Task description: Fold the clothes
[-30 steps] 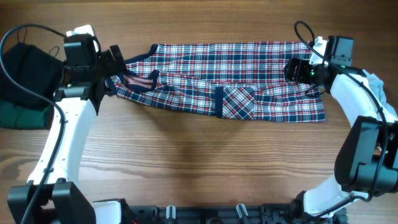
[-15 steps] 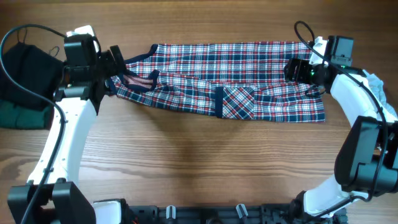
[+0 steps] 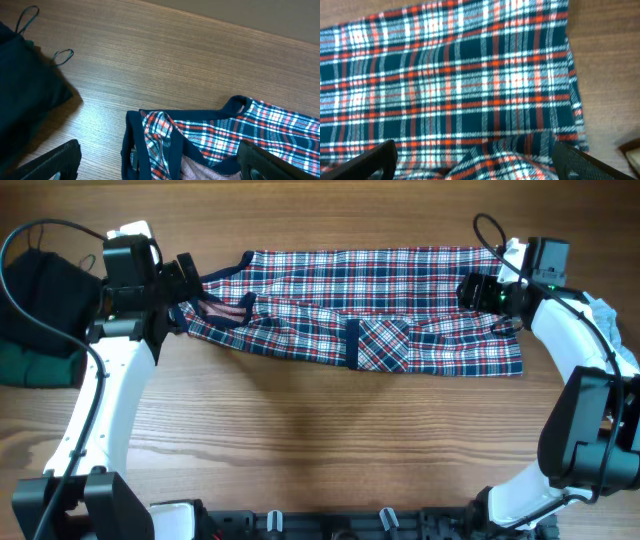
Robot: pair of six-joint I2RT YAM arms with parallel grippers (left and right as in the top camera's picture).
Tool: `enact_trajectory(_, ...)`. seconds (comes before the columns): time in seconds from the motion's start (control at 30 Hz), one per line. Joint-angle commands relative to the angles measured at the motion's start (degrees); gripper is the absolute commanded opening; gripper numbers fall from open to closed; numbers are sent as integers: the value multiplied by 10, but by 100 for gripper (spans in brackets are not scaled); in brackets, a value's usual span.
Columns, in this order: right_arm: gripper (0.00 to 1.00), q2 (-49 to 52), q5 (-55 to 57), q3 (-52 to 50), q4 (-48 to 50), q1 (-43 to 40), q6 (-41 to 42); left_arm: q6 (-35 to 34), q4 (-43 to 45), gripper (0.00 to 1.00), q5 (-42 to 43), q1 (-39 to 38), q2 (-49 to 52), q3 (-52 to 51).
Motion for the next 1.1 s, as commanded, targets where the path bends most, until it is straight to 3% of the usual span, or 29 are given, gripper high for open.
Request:
enact_trajectory(0.0,100,-8,1,4,52,3,2,-1,-1,100,1,2,-2,4)
enact_trajectory(0.2,100,-8,-46,4,183,3,2,-1,-1,100,1,2,-2,5)
enact_trajectory(0.43,99,-12,-76,7,155,3,1,-1,-1,100,1,2,-2,4)
enact_trajectory(0.57,100,-69,-116,52,117,3,34,-1,-1,100,1,2,-2,4)
enact_trajectory(0.67,99,-104,-66,140,13,3,47,-1,-1,100,1,2,-2,4)
enact_trajectory(0.8,99,-108,35,342,-236,3,45,-1,-1,100,1,2,-2,4)
enact_trajectory(0.9,98,-106,98,435,-307,3,52,-1,-1,100,1,2,-2,4)
enact_trajectory(1.07,96,-74,120,448,-331,2,69,-1,-1,100,1,2,-2,4)
